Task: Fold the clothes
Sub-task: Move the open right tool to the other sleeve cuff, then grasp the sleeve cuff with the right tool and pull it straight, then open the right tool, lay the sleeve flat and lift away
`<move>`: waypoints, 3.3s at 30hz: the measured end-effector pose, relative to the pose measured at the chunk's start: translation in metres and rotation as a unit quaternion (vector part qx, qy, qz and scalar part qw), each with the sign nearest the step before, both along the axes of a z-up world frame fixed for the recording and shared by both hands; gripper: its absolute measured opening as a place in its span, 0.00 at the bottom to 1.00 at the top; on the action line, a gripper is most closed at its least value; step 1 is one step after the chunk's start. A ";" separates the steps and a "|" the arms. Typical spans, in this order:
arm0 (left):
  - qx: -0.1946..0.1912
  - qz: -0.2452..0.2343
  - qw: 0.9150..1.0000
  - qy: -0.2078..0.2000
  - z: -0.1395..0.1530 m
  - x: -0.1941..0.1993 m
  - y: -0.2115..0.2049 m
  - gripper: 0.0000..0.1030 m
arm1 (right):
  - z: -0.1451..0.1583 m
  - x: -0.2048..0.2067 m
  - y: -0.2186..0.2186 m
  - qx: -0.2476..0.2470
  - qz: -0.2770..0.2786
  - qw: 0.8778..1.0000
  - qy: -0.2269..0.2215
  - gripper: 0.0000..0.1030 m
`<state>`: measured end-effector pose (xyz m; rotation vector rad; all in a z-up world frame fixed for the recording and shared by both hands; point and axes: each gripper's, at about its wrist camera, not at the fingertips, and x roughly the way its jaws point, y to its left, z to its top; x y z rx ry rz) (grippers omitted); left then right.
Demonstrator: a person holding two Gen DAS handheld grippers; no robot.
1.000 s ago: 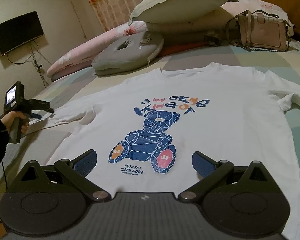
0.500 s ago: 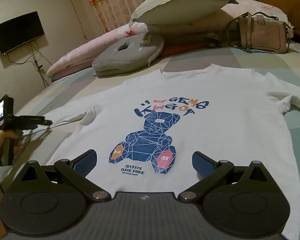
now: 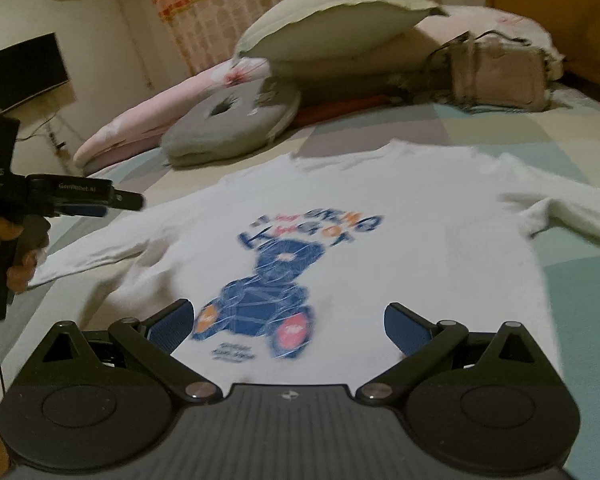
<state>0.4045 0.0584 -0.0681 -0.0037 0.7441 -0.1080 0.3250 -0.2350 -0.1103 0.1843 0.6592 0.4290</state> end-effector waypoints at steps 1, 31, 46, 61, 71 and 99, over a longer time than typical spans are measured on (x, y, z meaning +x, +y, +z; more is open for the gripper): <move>-0.004 -0.025 1.000 0.003 -0.004 -0.001 -0.019 0.87 | 0.002 0.000 -0.006 -0.004 -0.010 1.000 0.000 1.00; 0.013 -0.157 0.987 0.028 -0.069 -0.029 -0.108 0.88 | -0.022 0.206 -0.187 -0.210 0.022 0.977 0.039 0.58; 0.013 -0.150 0.988 0.025 -0.070 -0.029 -0.110 0.89 | -0.017 0.096 -0.138 -0.325 0.120 0.935 -0.077 0.14; 0.009 -0.156 0.987 0.023 -0.071 -0.028 -0.107 0.90 | -0.016 0.066 -0.141 -0.368 0.168 0.911 -0.074 0.08; 0.007 -0.156 0.988 0.021 -0.072 -0.028 -0.108 0.92 | -0.030 0.069 -0.080 -0.449 0.215 0.853 -0.157 0.22; 0.017 -0.139 0.990 0.019 -0.065 -0.035 -0.105 0.93 | -0.005 0.057 -0.201 -0.190 -0.074 0.979 -0.012 0.61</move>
